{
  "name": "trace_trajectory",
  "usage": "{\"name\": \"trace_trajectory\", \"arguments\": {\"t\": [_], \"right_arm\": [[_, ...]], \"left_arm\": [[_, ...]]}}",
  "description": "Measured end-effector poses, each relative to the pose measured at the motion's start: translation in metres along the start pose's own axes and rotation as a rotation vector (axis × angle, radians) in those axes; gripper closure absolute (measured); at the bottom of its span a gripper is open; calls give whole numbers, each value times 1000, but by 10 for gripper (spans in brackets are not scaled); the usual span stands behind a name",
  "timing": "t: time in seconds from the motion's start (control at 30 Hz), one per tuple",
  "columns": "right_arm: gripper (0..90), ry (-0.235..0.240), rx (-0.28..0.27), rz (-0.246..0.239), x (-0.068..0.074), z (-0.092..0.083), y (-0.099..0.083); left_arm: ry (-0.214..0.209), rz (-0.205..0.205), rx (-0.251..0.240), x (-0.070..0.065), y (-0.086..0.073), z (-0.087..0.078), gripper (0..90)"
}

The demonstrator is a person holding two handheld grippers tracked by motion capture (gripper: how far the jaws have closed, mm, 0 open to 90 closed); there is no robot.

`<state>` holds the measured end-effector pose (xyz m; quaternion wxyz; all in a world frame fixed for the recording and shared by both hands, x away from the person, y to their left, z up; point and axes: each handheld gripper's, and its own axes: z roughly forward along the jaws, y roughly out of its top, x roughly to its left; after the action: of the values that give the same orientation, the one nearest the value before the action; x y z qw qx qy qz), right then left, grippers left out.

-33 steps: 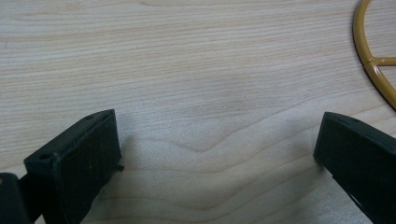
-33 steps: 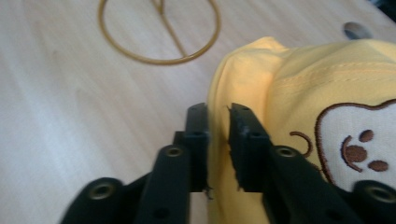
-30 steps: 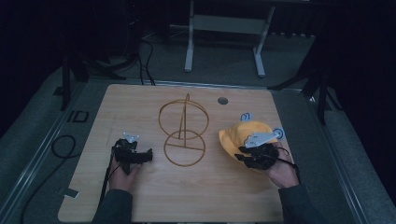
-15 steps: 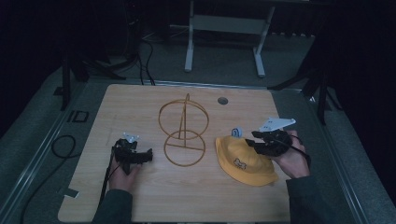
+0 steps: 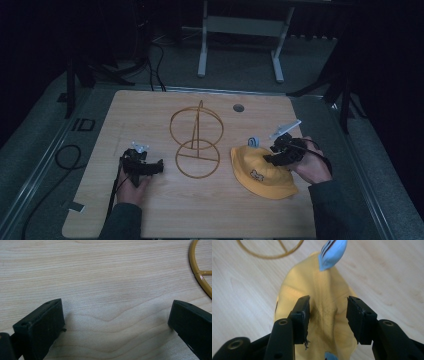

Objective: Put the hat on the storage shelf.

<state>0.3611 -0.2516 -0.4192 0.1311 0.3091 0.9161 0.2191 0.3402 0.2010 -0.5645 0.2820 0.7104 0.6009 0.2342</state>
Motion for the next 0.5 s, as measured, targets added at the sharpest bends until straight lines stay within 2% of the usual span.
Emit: {"name": "trace_trajectory", "arguments": {"t": [0.23, 0.37, 0.5], "right_arm": [[578, 44, 84, 26, -5, 6, 7], [741, 53, 121, 5, -4, 7, 10], [827, 51, 171, -21, -2, 8, 14]], "left_arm": [[1, -3, -4, 0, 0, 0, 4], [1, -3, -4, 0, 0, 0, 4], [1, -3, -4, 0, 0, 0, 4]]}}
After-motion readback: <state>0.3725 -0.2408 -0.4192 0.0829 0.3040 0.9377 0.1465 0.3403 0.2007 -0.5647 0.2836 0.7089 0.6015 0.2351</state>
